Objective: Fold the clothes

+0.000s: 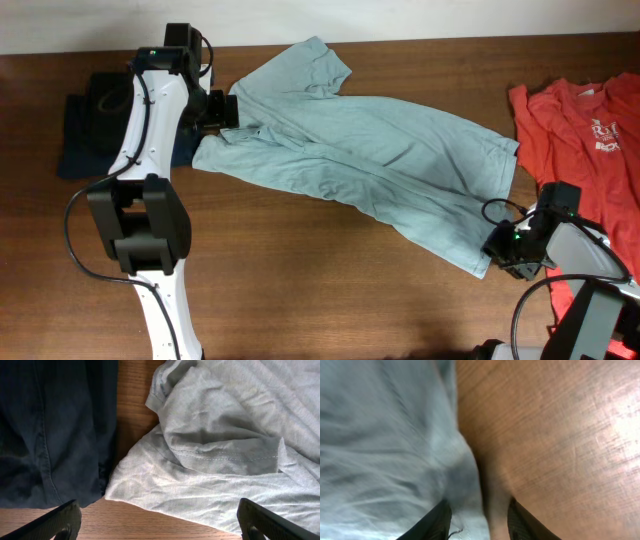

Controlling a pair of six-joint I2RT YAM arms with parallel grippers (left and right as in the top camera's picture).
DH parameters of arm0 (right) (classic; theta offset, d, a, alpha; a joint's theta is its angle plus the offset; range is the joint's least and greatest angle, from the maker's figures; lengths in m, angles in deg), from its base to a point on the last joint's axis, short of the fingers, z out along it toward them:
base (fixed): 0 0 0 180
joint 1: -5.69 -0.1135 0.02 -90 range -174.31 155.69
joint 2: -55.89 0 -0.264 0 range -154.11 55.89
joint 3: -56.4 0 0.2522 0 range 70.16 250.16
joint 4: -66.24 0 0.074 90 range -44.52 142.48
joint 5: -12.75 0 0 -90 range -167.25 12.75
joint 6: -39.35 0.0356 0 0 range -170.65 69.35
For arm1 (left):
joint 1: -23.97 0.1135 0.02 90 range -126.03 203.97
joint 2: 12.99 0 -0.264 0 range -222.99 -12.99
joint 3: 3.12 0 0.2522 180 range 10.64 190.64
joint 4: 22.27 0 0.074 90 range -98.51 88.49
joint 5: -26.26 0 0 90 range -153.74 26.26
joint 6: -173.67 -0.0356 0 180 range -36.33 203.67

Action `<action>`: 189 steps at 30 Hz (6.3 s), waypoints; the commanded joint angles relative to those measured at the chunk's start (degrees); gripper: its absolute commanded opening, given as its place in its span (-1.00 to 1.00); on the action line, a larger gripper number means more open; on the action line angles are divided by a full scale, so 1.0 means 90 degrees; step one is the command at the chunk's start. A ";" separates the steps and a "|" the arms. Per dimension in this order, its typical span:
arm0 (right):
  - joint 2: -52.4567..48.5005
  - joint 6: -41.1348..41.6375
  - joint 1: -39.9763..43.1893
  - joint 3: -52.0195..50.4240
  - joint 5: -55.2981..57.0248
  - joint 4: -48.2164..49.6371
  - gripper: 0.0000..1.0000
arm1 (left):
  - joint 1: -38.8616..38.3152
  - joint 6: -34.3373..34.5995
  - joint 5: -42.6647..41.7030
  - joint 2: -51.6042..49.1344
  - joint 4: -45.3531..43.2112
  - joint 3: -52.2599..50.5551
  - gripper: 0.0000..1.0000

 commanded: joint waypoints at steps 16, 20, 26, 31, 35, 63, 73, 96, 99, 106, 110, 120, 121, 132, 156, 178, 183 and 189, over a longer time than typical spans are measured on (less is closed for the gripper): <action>-0.0085 0.0010 0.0034 -0.0112 -0.0282 0.0180 -0.92 | 0.0007 0.0034 -0.0049 0.0199 0.0005 0.0056 0.98; -0.0085 0.0010 0.0036 -0.0015 0.1064 0.0180 -0.92 | 0.0007 0.0034 -0.0049 0.0199 0.0005 0.0056 0.98; -0.0085 -0.0168 0.0034 0.0100 0.1722 0.0508 -0.92 | 0.0007 0.0036 -0.0049 0.0199 0.0005 0.0056 0.98; -0.0124 -0.0495 0.0034 0.0121 0.1719 0.1163 -0.92 | 0.0007 0.0034 -0.0049 0.0199 0.0005 0.0056 0.98; -0.0131 -0.0495 0.0034 0.0124 0.1717 0.1299 -0.86 | 0.0007 0.0036 -0.0049 0.0199 0.0005 0.0056 0.98; -0.0126 -0.0474 0.0034 0.2429 0.1287 -0.0430 0.97 | 0.0005 0.0036 -0.0058 0.0199 -0.0073 0.0056 0.98; -0.0126 -0.0474 0.0034 0.2429 0.1287 -0.0430 0.97 | 0.0061 0.0027 0.0291 0.0199 0.0430 -0.0010 0.40; -0.0126 -0.0474 0.0034 0.2429 0.1287 -0.0430 0.97 | 0.0131 -0.1003 -0.0294 0.0175 -0.0835 -0.2239 0.68; -0.0126 -0.0474 0.0034 0.2429 0.1287 -0.0430 0.97 | 0.0131 -0.1001 -0.0362 0.0175 -0.1027 -0.2460 0.30; -0.0126 -0.0474 0.0034 0.2429 0.1287 -0.0430 0.97 | 0.0131 -0.0996 -0.0321 0.0175 -0.0746 -0.2511 -0.92; -0.0126 -0.0474 0.0034 0.2429 0.1287 -0.0430 0.97 | 0.0131 -0.0423 0.0294 0.0175 0.0036 -0.2511 -0.97; -0.0126 -0.0474 0.0034 0.2429 0.1287 -0.0430 0.97 | 0.0131 0.0369 0.1134 0.0175 0.1382 -0.2511 -0.90; -0.0126 -0.0474 0.0034 0.2429 0.1287 -0.0430 0.97 | 0.0131 0.0410 0.1226 0.0175 0.1462 -0.2511 -0.88; -0.0126 -0.0474 0.0034 0.2429 0.1287 -0.0430 0.97 | 0.0112 0.0675 0.1452 0.0177 0.1554 -0.2460 0.06; -0.0126 -0.0474 0.0034 0.2429 0.1287 -0.0430 0.97 | -0.0619 -0.0233 0.0051 0.0202 0.2521 -0.0379 -1.00; -0.0126 -0.0474 0.0034 0.2429 0.1287 -0.0430 0.97 | -0.1324 0.0964 0.0046 0.0199 0.2681 -0.0697 -0.99; -0.0126 -0.0474 0.0034 0.2429 0.1287 -0.0430 0.97 | -0.1341 0.1299 0.0046 0.0199 0.2341 -0.1132 -0.99; -0.0126 -0.0474 0.0034 0.2429 0.1287 -0.0430 0.97 | -0.1319 0.1297 0.0073 0.0199 0.1375 -0.1736 -1.00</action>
